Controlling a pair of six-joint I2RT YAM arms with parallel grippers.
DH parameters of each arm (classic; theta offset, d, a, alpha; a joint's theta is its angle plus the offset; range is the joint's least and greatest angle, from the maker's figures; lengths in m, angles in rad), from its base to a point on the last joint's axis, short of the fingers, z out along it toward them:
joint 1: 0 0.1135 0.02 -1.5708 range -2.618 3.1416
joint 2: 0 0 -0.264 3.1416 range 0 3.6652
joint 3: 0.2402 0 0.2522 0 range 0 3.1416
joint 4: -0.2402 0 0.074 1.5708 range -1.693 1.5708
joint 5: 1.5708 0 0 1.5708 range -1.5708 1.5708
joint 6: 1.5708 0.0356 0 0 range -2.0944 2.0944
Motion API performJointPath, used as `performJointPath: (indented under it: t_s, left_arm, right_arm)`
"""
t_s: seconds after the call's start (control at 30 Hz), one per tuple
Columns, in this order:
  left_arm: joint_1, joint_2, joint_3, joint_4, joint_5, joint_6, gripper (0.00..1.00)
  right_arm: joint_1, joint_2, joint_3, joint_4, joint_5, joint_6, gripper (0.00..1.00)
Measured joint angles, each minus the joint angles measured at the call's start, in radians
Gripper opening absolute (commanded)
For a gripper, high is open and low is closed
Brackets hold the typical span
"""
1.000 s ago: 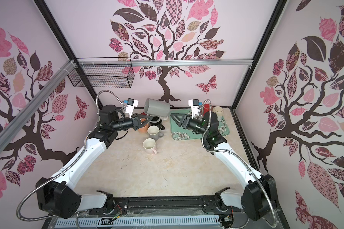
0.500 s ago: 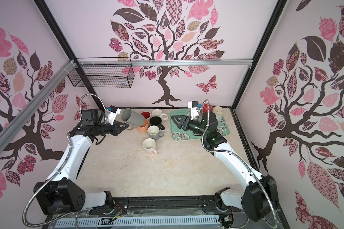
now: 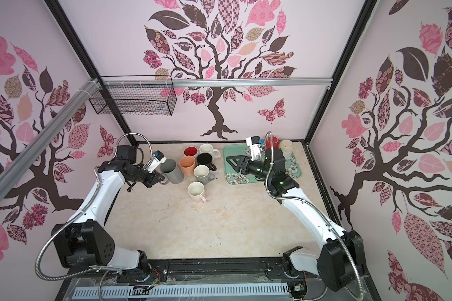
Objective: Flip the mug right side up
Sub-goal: 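Turn the grey mug upright and lower it beside the peach mug, left gripper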
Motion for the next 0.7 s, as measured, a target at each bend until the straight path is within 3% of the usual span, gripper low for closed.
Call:
performJointPath:
  t_s: [0.27, 0.7]
  left_arm:
    - [-0.072, 0.080, 0.000, -0.010, -0.104, 0.115, 0.00]
    - [-0.110, 0.190, 0.000, 0.025, -0.161, 0.277, 0.00]
  right_arm:
    - [-0.027, 0.000, -0.059, 0.002, 0.003, 0.018, 0.58]
    - [-0.037, 0.000, -0.064, 0.011, 0.003, 0.040, 0.59]
